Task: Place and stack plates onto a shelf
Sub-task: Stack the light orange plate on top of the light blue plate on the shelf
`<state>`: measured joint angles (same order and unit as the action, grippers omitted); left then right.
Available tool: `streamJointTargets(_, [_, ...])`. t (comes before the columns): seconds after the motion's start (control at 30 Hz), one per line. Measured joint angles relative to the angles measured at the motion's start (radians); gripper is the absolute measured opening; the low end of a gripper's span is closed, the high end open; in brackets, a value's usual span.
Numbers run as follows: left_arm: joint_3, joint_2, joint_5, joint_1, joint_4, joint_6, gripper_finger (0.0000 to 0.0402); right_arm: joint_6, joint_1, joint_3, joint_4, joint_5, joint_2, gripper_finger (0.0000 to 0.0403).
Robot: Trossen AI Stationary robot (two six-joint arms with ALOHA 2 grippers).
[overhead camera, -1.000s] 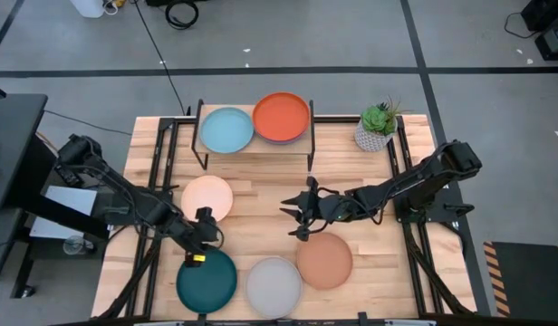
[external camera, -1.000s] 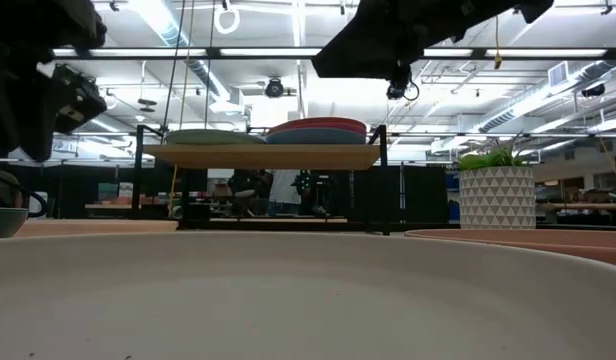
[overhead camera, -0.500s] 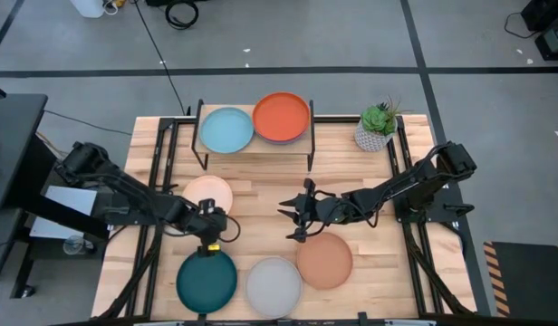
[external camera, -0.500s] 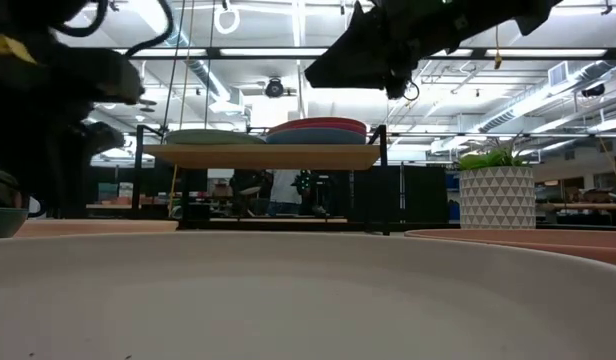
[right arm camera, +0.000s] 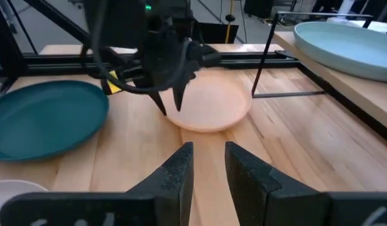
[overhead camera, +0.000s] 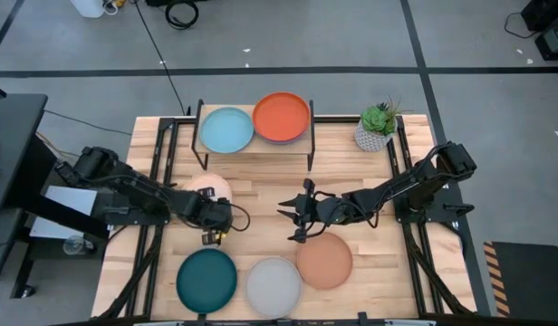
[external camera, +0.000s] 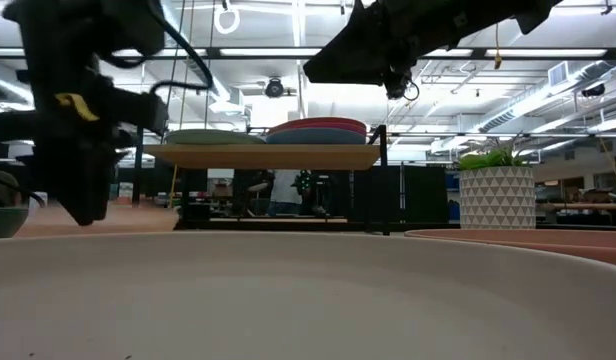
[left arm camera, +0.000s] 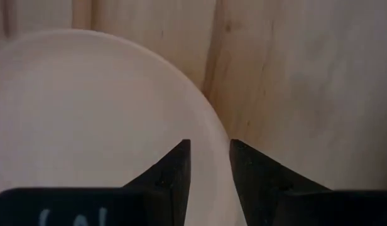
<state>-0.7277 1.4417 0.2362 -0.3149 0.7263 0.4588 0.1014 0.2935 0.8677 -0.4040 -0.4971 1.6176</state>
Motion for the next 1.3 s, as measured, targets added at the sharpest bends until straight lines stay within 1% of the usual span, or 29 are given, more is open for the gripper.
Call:
streamJointTargets(0.1, [0.002,0.019,-0.048,0.032,-0.02,-0.047,0.0118,0.001,0.0,0.0,0.004,0.0,0.0,0.0097])
streamJointTargets(0.17, [0.002,0.025,-0.057,0.048,-0.04,-0.06,0.0118,0.001,0.0,0.0,0.011,0.0,0.0,0.0097])
streamJointTargets(0.33, [0.002,0.025,-0.078,0.08,-0.032,-0.086,0.0118,0.007,0.0,0.0,0.015,0.0,0.0,0.0097])
streamJointTargets(0.47, [0.002,0.009,-0.121,0.097,0.003,-0.099,0.0118,0.011,0.001,0.0,0.015,0.001,0.0,0.0097])
streamJointTargets(0.67, [0.001,-0.03,-0.123,0.123,0.037,-0.103,0.0118,0.024,0.001,0.0,0.015,0.001,0.0,0.0097])
streamJointTargets(0.97, [-0.02,-0.05,-0.156,0.113,0.055,-0.052,0.0118,0.027,0.002,0.0,0.017,0.001,0.0,0.0097])
streamJointTargets(1.17, [-0.018,-0.046,-0.144,0.088,0.05,-0.024,0.0118,0.027,0.005,0.0,0.017,0.001,0.0,0.0097])
streamJointTargets(1.3, [-0.017,-0.022,-0.115,0.085,0.057,-0.025,0.0118,0.027,0.013,0.0,0.017,0.001,0.0,0.0097])
